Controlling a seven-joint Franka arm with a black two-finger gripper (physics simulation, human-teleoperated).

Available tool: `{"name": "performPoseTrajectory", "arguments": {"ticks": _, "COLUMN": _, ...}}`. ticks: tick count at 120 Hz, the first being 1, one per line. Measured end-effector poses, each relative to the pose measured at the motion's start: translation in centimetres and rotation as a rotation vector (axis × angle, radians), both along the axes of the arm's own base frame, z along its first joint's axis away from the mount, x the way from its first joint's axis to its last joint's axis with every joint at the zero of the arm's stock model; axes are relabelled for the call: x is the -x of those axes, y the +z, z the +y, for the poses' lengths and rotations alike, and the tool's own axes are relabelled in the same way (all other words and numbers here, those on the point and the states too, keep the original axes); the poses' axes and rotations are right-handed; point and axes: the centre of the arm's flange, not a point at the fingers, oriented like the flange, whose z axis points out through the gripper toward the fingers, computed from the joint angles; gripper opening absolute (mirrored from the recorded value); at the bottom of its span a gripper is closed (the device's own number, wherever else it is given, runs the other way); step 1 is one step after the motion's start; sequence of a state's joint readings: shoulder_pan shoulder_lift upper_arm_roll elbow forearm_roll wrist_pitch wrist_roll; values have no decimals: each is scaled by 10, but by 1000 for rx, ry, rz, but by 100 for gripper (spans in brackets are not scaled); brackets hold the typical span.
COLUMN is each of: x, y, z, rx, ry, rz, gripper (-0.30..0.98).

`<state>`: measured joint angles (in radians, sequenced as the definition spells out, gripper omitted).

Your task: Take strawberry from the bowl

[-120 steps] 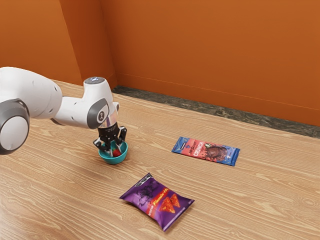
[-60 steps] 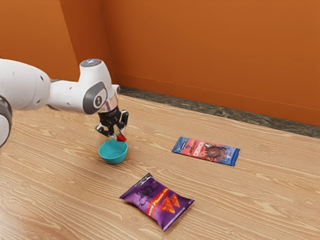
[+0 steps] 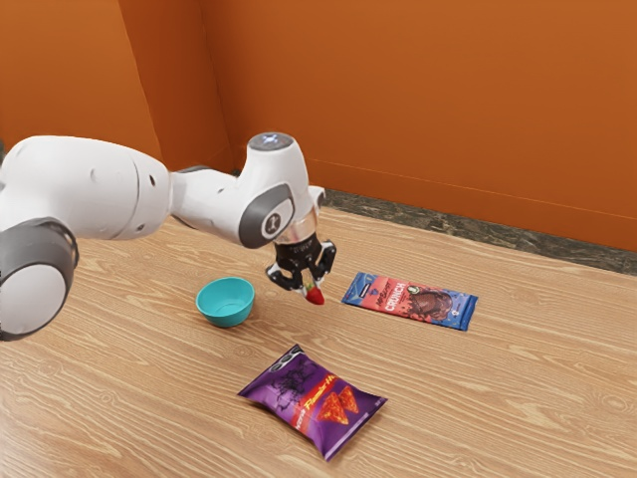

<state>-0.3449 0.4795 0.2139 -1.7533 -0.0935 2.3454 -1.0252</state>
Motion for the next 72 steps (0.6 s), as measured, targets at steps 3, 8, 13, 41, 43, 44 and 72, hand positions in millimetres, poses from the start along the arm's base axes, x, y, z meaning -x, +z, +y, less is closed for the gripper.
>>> {"name": "performPoseTrajectory", "arguments": {"ticks": 3, "x": 1, "y": -2, "z": -7, "rx": 0, "ry": -9, "rz": 3, "gripper": -6}}
{"name": "performPoseTrajectory", "arguments": {"ticks": 8, "x": 3, "y": -7, "z": -18, "rx": -1, "ry": -25, "rz": 9, "gripper": -5}}
{"name": "performPoseTrajectory", "arguments": {"ticks": 13, "x": 5, "y": -11, "z": -29, "rx": -1, "ry": -39, "rz": 15, "gripper": -5}}
{"name": "performPoseTrajectory", "arguments": {"ticks": 41, "x": 7, "y": -31, "z": -71, "rx": 3, "ry": -91, "rz": 27, "gripper": -3}}
{"name": "performPoseTrajectory", "arguments": {"ticks": 43, "x": 5, "y": -32, "z": -74, "rx": 3, "ry": -94, "rz": 25, "gripper": -3}}
{"name": "performPoseTrajectory", "arguments": {"ticks": 44, "x": 5, "y": -32, "z": -75, "rx": 4, "ry": -96, "rz": 25, "gripper": -3}}
{"name": "performPoseTrajectory", "arguments": {"ticks": 72, "x": -2, "y": -46, "z": -91, "rx": 8, "ry": -115, "rz": 25, "gripper": 5}}
